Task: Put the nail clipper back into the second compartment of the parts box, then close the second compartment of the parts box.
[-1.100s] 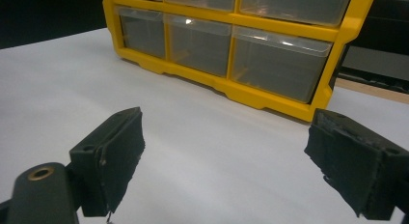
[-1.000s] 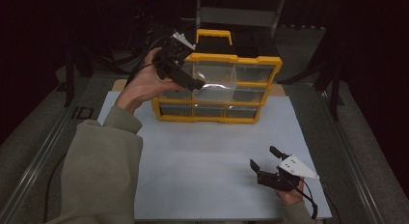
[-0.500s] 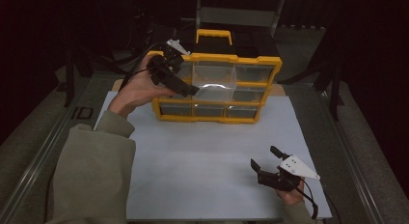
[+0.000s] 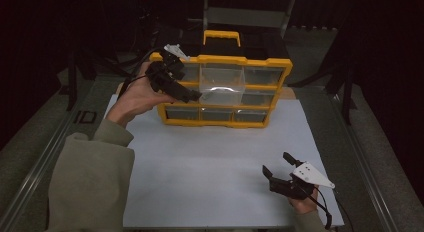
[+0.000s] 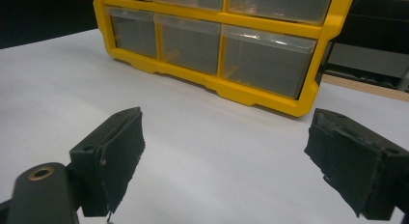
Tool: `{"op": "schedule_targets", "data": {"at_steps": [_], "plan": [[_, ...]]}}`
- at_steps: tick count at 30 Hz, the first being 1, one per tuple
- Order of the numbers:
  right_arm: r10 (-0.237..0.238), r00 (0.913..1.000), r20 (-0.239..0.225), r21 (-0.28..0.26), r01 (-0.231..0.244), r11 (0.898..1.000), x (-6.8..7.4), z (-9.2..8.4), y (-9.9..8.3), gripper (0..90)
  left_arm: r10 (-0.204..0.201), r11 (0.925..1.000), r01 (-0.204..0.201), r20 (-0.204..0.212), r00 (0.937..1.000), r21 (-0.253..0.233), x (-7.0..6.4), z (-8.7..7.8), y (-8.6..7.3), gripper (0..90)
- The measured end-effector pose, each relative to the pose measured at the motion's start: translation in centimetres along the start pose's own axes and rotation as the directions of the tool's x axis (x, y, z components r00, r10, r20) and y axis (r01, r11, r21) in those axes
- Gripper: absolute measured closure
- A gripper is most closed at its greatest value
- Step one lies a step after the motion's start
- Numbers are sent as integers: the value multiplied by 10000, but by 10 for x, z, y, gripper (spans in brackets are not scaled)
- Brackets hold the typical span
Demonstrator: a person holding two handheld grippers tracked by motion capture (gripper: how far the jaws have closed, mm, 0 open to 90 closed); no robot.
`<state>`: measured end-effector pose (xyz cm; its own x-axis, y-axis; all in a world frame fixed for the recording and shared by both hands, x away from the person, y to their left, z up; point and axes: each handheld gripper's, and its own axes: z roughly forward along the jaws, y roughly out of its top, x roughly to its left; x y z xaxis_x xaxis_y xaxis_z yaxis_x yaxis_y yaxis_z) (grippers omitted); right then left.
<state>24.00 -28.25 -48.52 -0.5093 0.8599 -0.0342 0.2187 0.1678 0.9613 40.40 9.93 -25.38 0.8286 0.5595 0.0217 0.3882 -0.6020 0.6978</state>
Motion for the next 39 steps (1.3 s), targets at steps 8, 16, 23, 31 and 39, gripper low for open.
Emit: {"op": "schedule_targets", "data": {"at_steps": [8, 16, 23, 31, 39], "plan": [[-19, 10000, -17, -8, 19, 10000, 0, 0, 0, 127, 166, 9998, -167, 10, 9999, 75, -5, 1, -5, 149], [-11, 10000, -26, -9, 11, 10000, 0, 0, 0, 126, 259, 9995, -261, 115, 9996, 182, -10, 4, -10, 171], [-23, 10000, -27, 12, 23, 10000, 1, 1, 0, 127, 326, 9991, -333, 265, 9991, 253, -14, 6, -14, 252], [-18, 10000, -28, 1, 18, 10000, 1, 1, 1, 127, 535, 9984, -541, 439, 9976, 132, -20, 7, -14, 523], [-27, 10000, -39, 25, 28, 10000, 1, 2, 1, 127, 858, 9963, -860, 248, 9960, 85, -25, 8, -13, 894]]}}
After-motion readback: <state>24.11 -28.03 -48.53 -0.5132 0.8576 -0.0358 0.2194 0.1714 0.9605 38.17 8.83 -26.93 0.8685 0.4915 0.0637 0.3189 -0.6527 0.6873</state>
